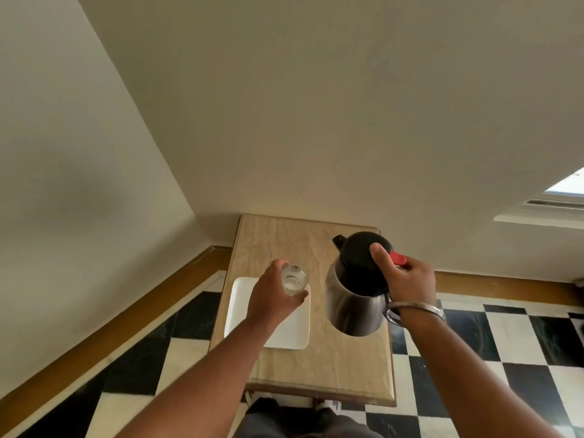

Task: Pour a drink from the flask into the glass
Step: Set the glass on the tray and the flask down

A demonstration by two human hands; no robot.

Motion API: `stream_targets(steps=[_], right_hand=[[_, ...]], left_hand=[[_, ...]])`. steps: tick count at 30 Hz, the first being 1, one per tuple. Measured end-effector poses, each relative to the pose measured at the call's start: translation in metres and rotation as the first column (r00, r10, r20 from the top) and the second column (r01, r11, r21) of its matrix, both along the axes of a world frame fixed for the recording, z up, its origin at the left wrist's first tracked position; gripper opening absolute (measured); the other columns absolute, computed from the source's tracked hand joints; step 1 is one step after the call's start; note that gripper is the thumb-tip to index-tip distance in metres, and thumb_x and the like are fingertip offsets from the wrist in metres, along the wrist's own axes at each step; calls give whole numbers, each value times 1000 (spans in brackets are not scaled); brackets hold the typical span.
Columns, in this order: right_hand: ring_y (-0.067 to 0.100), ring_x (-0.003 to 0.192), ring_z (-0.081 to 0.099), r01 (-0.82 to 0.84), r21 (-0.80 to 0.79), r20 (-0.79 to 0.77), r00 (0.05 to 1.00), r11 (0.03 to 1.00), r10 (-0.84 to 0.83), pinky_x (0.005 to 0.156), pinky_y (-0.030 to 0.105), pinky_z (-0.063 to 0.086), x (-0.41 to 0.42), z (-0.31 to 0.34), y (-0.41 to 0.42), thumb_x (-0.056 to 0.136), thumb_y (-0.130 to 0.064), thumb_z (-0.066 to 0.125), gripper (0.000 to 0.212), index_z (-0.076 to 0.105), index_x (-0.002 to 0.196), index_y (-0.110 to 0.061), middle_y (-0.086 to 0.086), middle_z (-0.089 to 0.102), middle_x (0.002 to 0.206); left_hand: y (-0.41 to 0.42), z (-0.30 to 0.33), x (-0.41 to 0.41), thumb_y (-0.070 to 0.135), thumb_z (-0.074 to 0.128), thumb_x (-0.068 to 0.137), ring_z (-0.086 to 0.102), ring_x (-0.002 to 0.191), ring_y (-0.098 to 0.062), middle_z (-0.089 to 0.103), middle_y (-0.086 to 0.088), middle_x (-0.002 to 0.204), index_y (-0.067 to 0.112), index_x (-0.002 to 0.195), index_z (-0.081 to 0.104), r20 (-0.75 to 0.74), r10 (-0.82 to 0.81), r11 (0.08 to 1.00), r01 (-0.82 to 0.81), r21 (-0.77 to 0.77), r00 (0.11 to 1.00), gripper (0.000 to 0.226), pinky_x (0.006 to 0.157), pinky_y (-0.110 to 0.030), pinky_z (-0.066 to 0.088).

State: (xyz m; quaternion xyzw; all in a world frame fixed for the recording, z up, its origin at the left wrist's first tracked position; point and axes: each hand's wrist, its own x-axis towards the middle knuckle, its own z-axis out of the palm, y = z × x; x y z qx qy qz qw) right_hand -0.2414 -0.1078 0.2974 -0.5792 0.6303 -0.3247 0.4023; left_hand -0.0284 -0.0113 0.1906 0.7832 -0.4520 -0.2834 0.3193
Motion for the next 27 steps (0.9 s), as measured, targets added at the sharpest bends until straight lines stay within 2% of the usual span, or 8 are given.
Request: stream_targets(steps=[5,10,12,15,17,20,23,27], right_hand=[[18,53,55,96,39,66,993,995,-99,54,30,46,-23,-46,8,66,-73,67,55,63,57,-18,-1,62,52],[5,49,54,330,120,94,935,936,-342,54,30,43,-28,-106,23,65,-71,68,54,64,59,-18,-10,57,46],[1,52,55,402,137,112,902,905,-417,55,28,44,-27,-132,32,66,-71,69,59,69,71,-12,-13,58,52],[8,70,61,472,131,116,866,871,-487,62,27,52,-24,-171,45,64,-72,69,78,70,105,-6,0,67,81],[10,79,63,507,150,112,844,849,-524,67,30,54,-21,-193,51,62,-73,69,80,67,111,-10,1,69,91],[5,78,65,537,163,121,822,828,-557,63,19,50,-14,-222,56,62,-74,68,63,63,106,-29,-12,66,89],[-4,74,67,569,170,127,797,804,-591,58,10,49,-11,-248,61,61,-75,70,57,63,101,-35,-12,68,87],[11,82,70,618,176,136,756,767,-640,71,35,61,-10,-275,66,61,-79,70,43,68,89,-47,-2,73,90]], left_hand=[[7,-25,0,53,88,64,55,102,-11,55,6,124,30,127,48,148,-21,995,7,97,989,77,81,-30,56],[14,-70,12,48,88,66,54,101,-10,56,8,123,31,126,47,132,-50,984,27,174,990,75,80,-25,53],[14,-90,19,45,89,67,55,101,-11,56,7,124,28,127,47,121,-59,978,33,204,991,75,82,-26,53],[15,-123,29,42,89,67,57,101,-13,55,5,125,26,127,47,108,-71,973,45,228,992,75,83,-30,56],[16,-144,32,41,89,67,57,102,-14,54,4,127,26,127,46,108,-79,971,52,235,991,76,84,-32,56],[18,-177,34,39,90,69,58,105,-18,53,2,129,24,129,45,102,-88,967,60,246,991,77,85,-34,56],[19,-202,33,38,90,68,59,104,-19,53,-1,129,20,129,46,115,-88,968,57,245,989,78,84,-31,54],[19,-226,26,38,90,68,59,103,-20,53,-2,128,19,130,47,111,-64,972,37,231,992,77,86,-36,55]])
